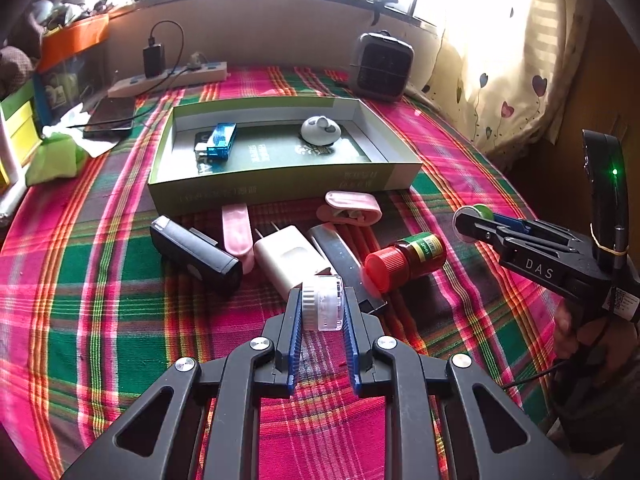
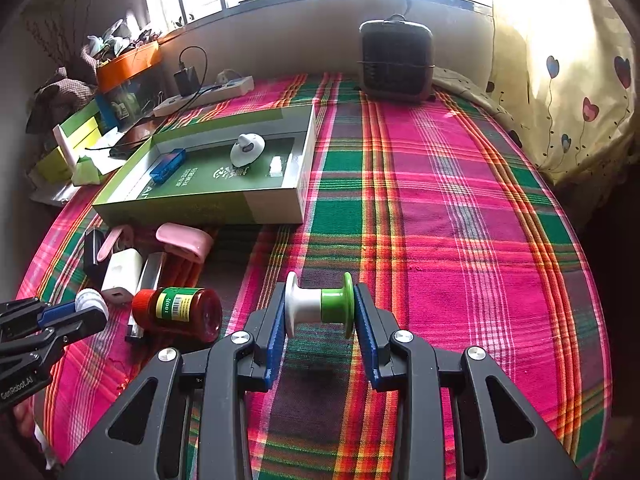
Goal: Organize rigid objects
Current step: 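Carry the cap with the left tool while the right tool carries the spool into the green box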
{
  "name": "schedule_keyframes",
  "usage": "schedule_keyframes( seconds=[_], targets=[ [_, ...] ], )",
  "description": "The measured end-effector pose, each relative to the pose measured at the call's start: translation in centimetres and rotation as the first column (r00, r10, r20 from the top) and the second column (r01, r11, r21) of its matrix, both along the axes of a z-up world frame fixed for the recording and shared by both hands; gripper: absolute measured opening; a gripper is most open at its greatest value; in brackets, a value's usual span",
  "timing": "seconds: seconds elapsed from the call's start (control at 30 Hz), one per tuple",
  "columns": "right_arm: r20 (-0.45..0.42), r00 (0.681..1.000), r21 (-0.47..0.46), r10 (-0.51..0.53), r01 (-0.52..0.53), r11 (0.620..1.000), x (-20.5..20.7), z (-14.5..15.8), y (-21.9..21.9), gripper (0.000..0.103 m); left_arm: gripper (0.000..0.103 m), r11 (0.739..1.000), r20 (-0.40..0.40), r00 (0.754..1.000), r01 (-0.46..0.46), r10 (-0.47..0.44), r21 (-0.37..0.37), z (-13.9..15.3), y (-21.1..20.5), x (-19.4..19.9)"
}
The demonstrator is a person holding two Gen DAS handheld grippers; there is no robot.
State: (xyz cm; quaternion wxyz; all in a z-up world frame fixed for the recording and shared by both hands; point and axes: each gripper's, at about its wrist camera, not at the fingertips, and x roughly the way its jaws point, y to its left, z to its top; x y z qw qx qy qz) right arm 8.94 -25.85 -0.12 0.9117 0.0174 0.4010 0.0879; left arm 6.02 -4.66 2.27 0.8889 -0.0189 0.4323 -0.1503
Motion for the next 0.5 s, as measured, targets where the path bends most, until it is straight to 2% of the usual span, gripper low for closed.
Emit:
schedule_keyframes(
  seconds=[0.5],
  targets=[
    [0.046, 0.999, -0.011, 0.011, -0.010, 1.000, 0.4, 2.2, 0.5, 0.033, 0.018, 1.000, 0.068, 0.998, -0.008, 0.007, 0.020, 2.5, 0.8, 1.6]
  ],
)
